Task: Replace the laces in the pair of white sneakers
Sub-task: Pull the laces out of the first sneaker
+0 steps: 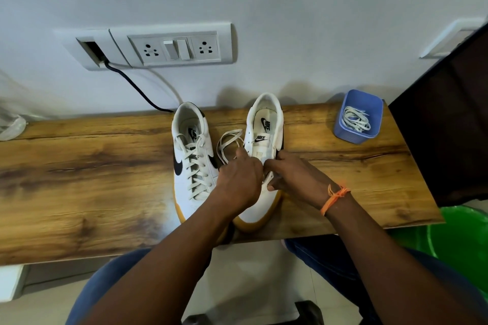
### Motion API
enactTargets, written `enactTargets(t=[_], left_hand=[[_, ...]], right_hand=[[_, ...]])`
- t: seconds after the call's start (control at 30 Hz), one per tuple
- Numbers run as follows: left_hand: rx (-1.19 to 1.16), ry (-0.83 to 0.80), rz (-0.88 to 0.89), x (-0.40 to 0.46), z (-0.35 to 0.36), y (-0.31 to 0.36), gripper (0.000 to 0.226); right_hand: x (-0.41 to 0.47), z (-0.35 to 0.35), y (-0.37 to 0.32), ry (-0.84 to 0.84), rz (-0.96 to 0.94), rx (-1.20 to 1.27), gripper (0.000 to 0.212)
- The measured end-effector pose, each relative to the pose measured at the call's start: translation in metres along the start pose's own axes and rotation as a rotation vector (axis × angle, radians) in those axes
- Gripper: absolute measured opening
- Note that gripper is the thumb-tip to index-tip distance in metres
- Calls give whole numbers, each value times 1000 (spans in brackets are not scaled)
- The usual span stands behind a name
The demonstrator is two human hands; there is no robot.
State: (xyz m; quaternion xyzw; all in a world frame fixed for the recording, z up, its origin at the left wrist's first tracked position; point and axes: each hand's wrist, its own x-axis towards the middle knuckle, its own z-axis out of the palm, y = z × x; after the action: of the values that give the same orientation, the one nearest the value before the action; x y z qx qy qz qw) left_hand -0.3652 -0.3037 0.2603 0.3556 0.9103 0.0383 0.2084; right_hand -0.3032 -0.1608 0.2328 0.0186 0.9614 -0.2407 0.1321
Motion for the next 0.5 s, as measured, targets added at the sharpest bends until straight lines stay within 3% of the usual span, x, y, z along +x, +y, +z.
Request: enactTargets(t=[0.33, 0.5], left_hand=[[-93, 58, 41, -4, 1, 0, 20], [-250, 76, -189, 7, -19, -40, 14]], right_hand=[[3, -8, 0, -49, 45, 71, 32], [0, -7, 9, -71, 51, 47, 31]])
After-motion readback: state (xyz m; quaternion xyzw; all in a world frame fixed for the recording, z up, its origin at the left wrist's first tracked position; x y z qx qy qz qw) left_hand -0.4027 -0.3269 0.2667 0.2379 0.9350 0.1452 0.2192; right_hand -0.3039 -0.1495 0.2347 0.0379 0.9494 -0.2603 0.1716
